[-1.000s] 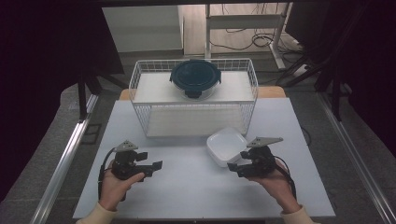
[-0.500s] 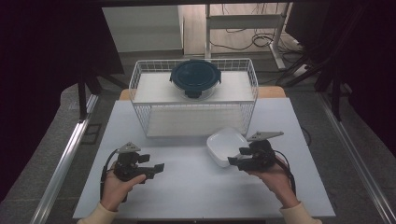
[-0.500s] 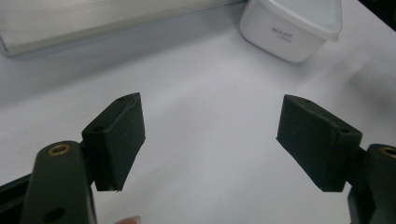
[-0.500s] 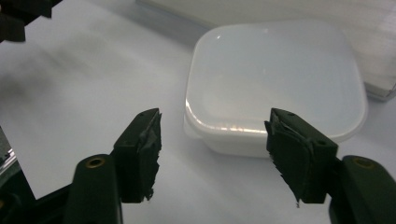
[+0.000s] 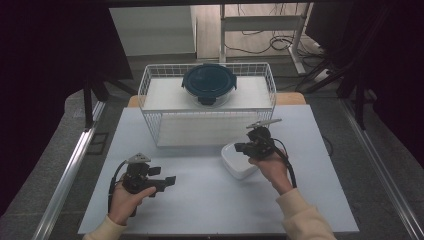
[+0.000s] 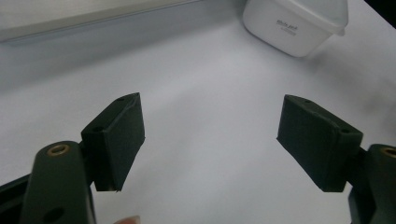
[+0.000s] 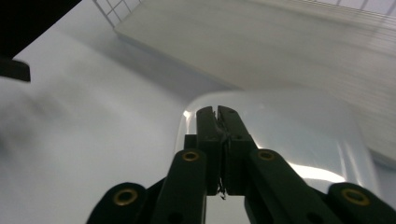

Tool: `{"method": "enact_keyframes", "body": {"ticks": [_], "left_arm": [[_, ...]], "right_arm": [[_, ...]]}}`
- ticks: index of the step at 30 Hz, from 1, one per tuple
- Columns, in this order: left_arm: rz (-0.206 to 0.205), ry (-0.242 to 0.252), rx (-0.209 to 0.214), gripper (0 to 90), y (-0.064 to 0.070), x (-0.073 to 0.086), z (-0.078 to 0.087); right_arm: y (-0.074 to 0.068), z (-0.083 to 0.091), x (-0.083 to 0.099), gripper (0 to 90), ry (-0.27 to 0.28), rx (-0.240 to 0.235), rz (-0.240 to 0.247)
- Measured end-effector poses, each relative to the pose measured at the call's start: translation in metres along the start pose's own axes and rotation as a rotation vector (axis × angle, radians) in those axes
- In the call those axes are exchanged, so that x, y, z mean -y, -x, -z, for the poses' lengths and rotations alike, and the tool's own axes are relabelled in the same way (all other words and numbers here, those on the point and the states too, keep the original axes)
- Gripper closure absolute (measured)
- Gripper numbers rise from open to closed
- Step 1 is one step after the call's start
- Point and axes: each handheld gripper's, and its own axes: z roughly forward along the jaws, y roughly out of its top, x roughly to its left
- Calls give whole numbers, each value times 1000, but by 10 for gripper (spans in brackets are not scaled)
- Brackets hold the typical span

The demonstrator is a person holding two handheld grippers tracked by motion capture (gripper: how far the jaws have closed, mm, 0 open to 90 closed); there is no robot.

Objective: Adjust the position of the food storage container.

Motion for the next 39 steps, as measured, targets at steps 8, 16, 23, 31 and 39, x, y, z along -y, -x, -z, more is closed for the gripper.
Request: {"method": "enact_keyframes", "body": {"ticks": [8, 16, 23, 31, 39], "left_arm": [[11, -12, -8, 224, -5, 2, -2], [13, -18, -10, 225, -6, 3, -4], [12, -30, -9, 223, -7, 4, -6], [13, -31, -4, 224, -7, 5, -6], [17, -31, -2, 223, -7, 5, -5]], "right_arm": [[-1, -34, -18, 892, -18, 7, -32], [-4, -60, -20, 891, -32, 27, -67], [-6, -66, -18, 892, -55, 53, -60], [-15, -57, -11, 893, -95, 69, -25], [-20, -38, 7, 893, -136, 42, 19]]}}
